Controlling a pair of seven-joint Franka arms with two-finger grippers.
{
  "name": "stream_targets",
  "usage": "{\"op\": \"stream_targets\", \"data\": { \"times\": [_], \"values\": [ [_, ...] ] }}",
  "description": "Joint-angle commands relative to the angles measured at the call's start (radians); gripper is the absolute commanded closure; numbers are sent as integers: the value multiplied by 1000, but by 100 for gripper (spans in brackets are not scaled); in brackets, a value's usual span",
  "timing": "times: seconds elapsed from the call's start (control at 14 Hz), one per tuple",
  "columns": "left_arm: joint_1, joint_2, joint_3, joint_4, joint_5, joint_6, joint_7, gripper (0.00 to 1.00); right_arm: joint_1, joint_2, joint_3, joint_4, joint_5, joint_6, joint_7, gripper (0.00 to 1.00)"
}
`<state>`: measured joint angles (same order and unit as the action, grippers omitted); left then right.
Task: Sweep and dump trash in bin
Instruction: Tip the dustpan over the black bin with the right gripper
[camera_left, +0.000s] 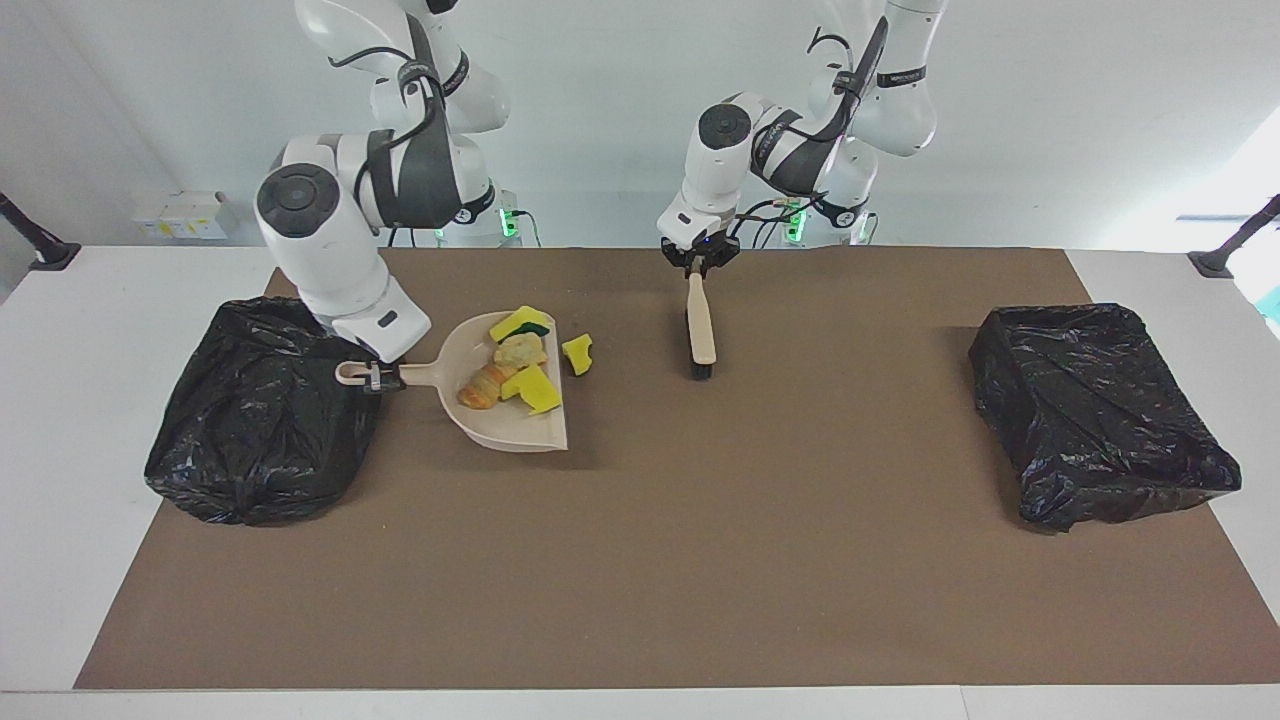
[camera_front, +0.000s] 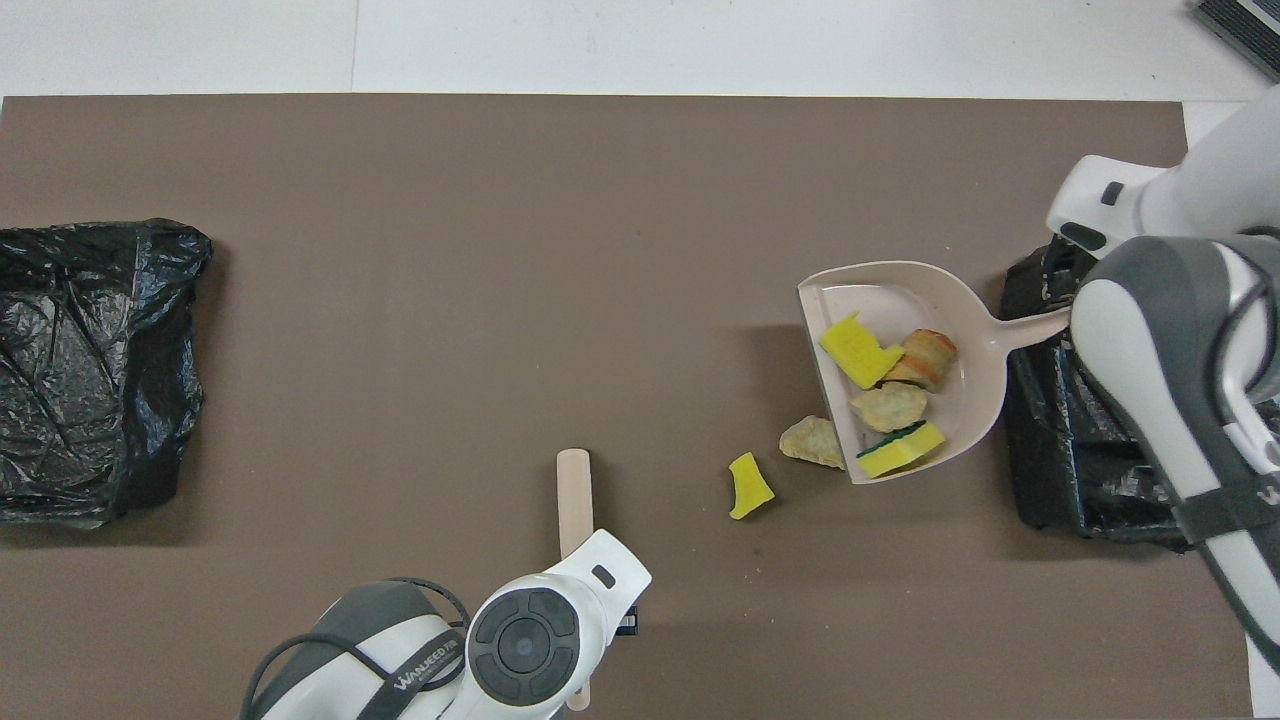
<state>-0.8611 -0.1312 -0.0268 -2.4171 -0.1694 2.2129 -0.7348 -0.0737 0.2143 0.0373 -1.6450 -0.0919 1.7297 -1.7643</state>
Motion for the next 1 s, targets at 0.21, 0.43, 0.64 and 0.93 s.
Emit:
{"op": "stream_targets", "data": {
  "times": [0.21, 0.43, 0.64, 0.93],
  "values": [
    [-26, 30, 16, -25, 16, 86, -6, 100, -220, -9, 3, 26, -100, -7, -172, 100],
    [-24, 31, 16, -22, 16, 87, -6, 38, -300, -9, 1, 68, -172, 10, -208, 100],
    [-4, 38, 24, 1, 16, 73, -6, 0, -369, -26, 3, 67, -235, 80, -199, 100],
    [126, 39, 25, 79, 19, 42, 43, 0, -339, -70, 16, 56, -449, 90, -179, 100]
  ]
}}
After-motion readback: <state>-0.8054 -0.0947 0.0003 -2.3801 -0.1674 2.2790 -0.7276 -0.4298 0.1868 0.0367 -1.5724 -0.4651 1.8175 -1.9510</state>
